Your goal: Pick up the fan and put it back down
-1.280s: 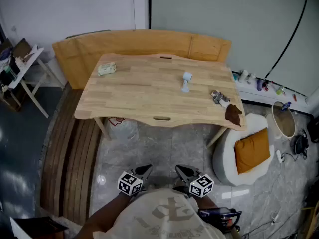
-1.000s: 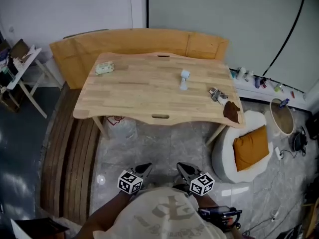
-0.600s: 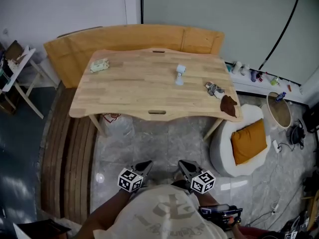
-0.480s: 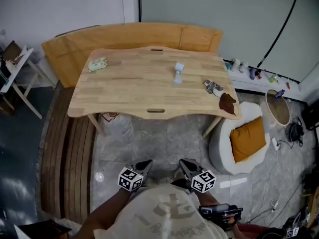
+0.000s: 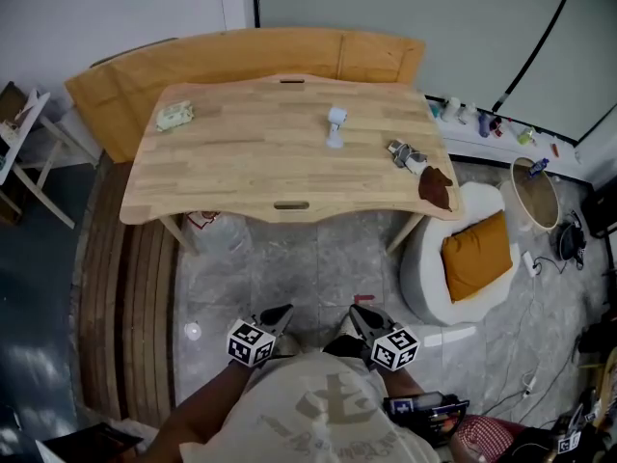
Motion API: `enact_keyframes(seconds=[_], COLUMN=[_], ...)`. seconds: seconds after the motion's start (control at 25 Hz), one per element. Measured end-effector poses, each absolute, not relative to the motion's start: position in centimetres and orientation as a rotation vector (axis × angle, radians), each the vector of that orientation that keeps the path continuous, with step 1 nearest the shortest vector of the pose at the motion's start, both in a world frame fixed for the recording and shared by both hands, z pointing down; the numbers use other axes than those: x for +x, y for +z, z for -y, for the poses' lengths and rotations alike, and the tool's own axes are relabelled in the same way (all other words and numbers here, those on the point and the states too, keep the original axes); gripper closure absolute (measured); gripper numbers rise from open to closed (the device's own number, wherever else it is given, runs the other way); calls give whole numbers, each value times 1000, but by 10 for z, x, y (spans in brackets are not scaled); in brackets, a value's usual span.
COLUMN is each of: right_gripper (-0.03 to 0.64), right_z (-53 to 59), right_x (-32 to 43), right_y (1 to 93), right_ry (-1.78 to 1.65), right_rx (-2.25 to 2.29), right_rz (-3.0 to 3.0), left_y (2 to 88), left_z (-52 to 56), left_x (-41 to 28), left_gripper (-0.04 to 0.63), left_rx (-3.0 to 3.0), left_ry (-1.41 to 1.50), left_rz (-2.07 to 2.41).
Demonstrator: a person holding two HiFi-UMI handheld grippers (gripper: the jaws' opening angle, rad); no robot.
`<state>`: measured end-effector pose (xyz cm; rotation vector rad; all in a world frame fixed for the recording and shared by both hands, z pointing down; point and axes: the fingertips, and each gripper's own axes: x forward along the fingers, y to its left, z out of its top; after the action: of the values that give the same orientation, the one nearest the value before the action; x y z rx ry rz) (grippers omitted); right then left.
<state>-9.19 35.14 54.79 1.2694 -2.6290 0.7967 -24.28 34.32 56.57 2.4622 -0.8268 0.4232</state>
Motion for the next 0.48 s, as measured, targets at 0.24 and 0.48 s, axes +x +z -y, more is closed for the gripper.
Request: enact_keyframes(seconds=[0.24,0.48], right_gripper=[604,604], right_z=[-332,-306], right_x=[-65,-23], right_y=[547,541], right_ry=[821,829], right_rx=[1278,1313], right_rz=[2628,2629], left_y=[565,555], left_z=[-331,-300], left_x=[-215,-165], left_gripper=[584,584], left_rx=[2448,2482], left_ry=[459,475], left_rz=[815,775])
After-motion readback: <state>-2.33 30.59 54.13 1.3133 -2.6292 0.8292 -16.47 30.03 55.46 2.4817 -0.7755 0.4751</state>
